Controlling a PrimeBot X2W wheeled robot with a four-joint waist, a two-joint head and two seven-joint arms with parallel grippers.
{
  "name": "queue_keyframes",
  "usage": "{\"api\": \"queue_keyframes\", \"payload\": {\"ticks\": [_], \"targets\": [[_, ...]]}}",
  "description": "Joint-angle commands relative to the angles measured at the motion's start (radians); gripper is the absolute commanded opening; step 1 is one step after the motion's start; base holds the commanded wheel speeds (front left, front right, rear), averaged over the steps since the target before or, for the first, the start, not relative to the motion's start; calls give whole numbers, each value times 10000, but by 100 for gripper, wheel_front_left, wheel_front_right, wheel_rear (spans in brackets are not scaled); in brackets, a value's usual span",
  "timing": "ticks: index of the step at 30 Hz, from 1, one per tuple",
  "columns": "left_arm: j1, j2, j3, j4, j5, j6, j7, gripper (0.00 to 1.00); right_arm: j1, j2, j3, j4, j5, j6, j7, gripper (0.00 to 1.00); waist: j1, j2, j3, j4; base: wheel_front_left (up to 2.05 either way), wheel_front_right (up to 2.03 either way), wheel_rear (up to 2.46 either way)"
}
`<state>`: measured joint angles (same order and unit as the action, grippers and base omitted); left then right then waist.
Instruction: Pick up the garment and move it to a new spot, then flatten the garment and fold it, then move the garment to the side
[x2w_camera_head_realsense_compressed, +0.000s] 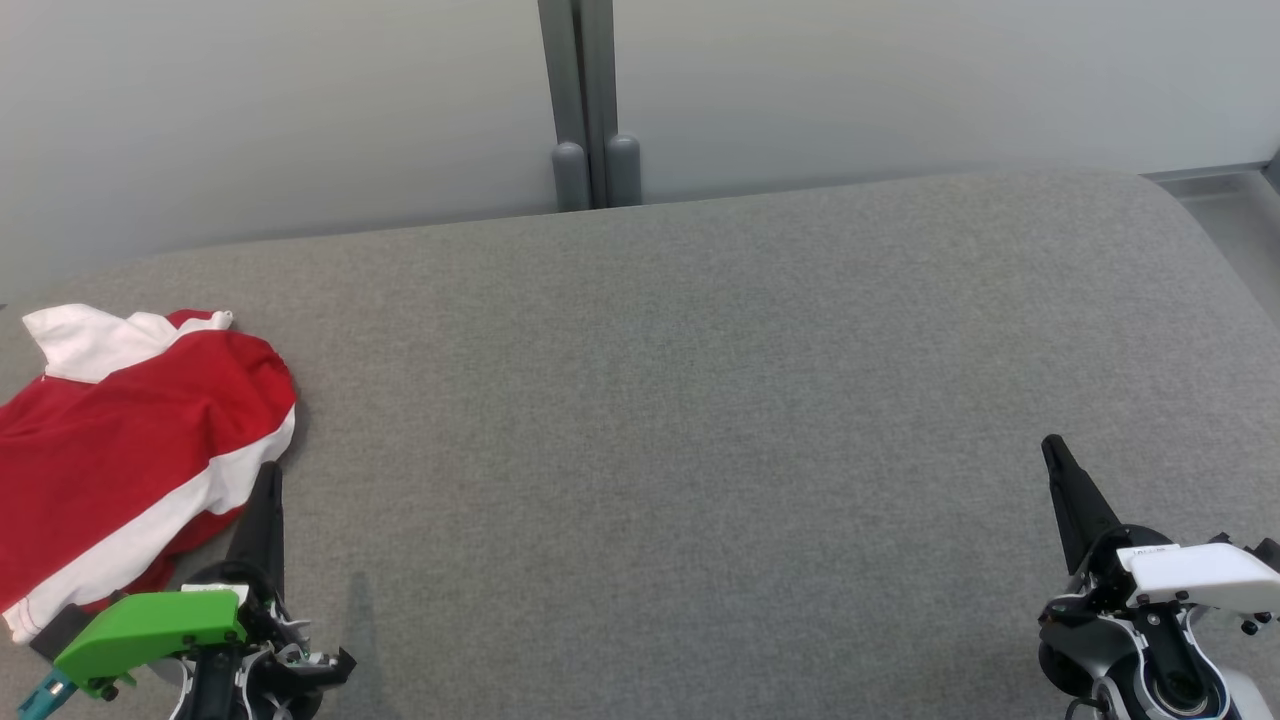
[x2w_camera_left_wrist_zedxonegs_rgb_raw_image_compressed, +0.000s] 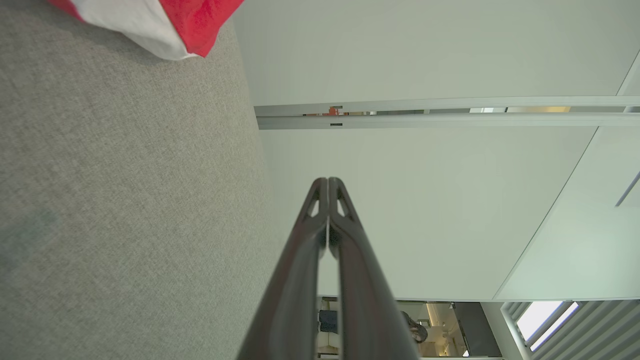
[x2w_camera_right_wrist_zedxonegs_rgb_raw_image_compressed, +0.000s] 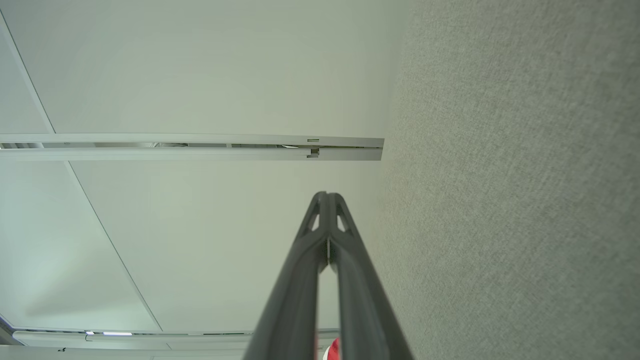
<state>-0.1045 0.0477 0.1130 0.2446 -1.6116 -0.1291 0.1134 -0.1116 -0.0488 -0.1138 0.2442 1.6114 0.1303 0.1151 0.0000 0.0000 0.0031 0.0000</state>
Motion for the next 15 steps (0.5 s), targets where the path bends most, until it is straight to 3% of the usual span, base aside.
{"api": "queue_keyframes", "payload": {"ticks": [1,12,13,15], "targets": [[-126,83,19,-11,-10,-57,34,0,120,-47,-3,-19,13,10,-15,0,0,0,0,0,0,0,0],[-126,83,19,-11,-8,-57,34,0,120,-47,-3,-19,13,10,-15,0,0,0,0,0,0,0,0],[0,0,0,0,2,2,0,100,0,0,0,2,0,0,-1,100,0,0,0,0,0,0,0],[79,-44,-15,171,2,6,-4,100,46,54,8,169,-2,0,0,100,0,0,0,0,0,0,0]]}}
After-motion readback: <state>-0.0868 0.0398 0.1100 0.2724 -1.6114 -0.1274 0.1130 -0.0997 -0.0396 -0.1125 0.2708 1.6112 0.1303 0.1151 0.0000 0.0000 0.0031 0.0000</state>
